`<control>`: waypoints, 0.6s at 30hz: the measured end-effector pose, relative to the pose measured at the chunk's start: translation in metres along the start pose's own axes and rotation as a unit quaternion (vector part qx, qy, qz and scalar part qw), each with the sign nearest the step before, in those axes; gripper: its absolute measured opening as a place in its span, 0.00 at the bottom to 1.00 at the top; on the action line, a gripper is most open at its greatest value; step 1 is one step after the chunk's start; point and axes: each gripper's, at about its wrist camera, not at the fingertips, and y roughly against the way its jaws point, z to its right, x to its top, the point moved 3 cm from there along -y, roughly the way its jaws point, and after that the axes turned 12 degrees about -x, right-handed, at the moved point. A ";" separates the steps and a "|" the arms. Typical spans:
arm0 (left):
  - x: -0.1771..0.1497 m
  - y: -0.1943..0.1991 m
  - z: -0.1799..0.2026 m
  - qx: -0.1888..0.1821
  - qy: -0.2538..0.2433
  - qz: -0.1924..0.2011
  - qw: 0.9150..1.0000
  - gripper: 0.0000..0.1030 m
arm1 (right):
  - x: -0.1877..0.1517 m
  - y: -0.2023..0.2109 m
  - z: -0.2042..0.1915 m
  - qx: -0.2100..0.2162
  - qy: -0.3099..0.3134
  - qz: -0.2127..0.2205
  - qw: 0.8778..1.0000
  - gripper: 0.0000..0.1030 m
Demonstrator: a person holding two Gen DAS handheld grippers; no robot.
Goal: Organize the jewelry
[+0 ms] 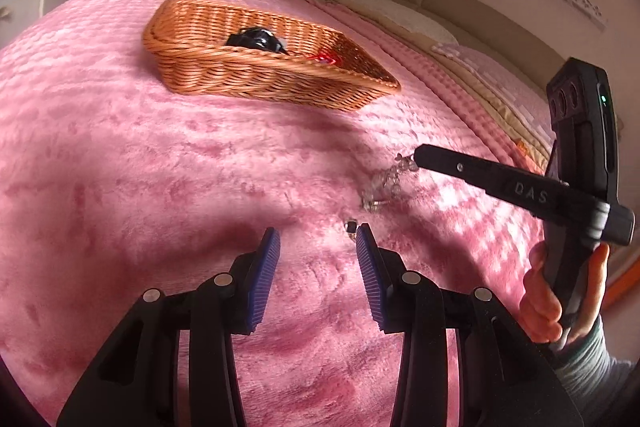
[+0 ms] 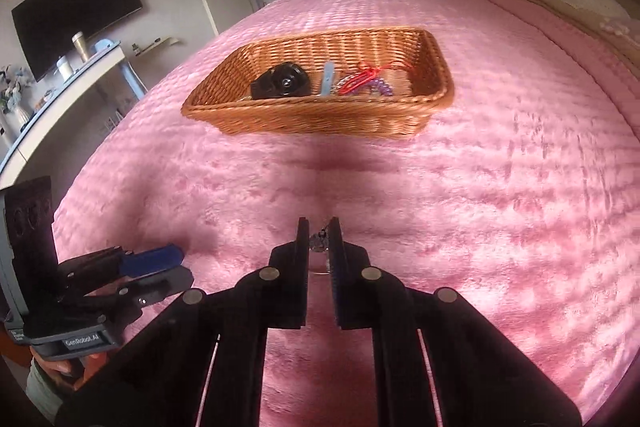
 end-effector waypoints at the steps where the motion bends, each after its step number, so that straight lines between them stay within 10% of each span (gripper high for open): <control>1: 0.000 -0.005 0.004 -0.003 -0.003 -0.008 1.000 0.37 | 0.001 0.000 0.009 0.000 -0.011 -0.001 1.000 0.07; 11: 0.001 -0.063 0.034 0.090 -0.065 -0.079 0.991 0.35 | -0.021 -0.028 0.041 0.007 -0.038 -0.035 0.999 0.08; 13: 0.002 -0.066 0.036 0.113 -0.080 -0.080 0.987 0.19 | -0.021 -0.025 0.040 0.014 -0.036 -0.031 0.999 0.08; 18: 0.004 -0.059 0.027 0.097 -0.061 -0.066 0.991 0.17 | -0.024 -0.023 0.040 0.019 -0.035 -0.034 0.999 0.08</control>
